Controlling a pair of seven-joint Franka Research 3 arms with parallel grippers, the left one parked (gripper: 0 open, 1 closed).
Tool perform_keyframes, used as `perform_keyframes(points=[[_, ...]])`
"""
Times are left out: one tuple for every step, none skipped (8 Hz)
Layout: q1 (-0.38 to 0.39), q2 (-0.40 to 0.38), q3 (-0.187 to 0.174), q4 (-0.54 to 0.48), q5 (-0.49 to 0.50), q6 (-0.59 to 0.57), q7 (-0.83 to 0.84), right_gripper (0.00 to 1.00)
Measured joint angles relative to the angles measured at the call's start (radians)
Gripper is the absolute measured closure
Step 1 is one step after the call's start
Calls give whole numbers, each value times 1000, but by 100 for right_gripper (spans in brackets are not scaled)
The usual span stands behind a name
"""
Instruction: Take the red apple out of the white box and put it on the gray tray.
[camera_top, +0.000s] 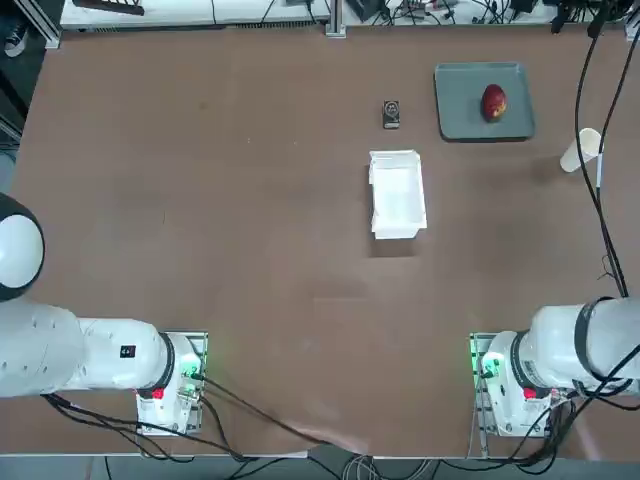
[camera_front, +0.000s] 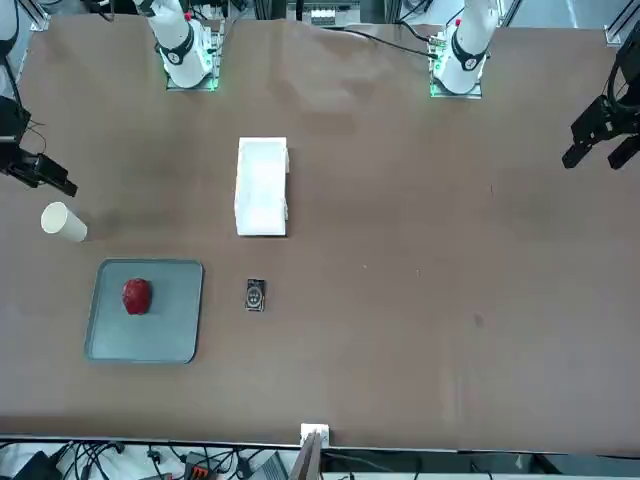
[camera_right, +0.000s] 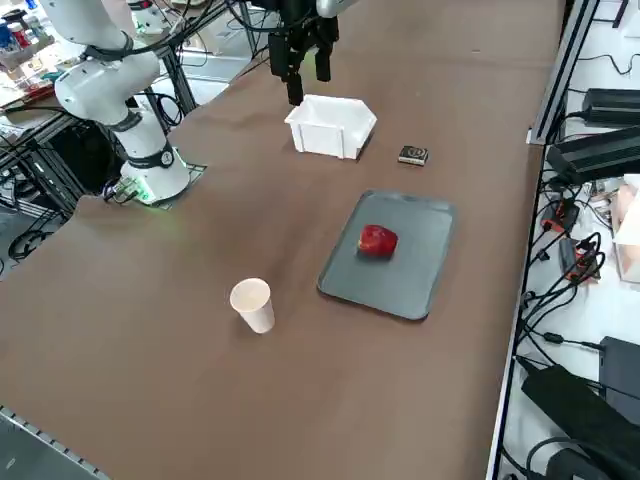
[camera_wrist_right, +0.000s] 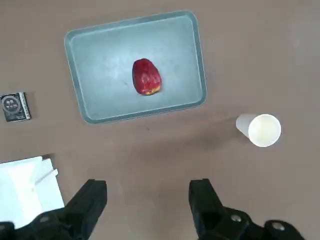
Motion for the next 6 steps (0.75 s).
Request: perform_keyframes(points=[[1,0,3,0,0,3,-1,0],[4,0,7,1,0,3,-2,0],[5,0,9,2,0,0,-3,0],[5,-1,10,8,0,-16,-3,0],[4,-3,9,31,0,-49,-4,0],[3,-5,8,62,0,-78,-4,0]])
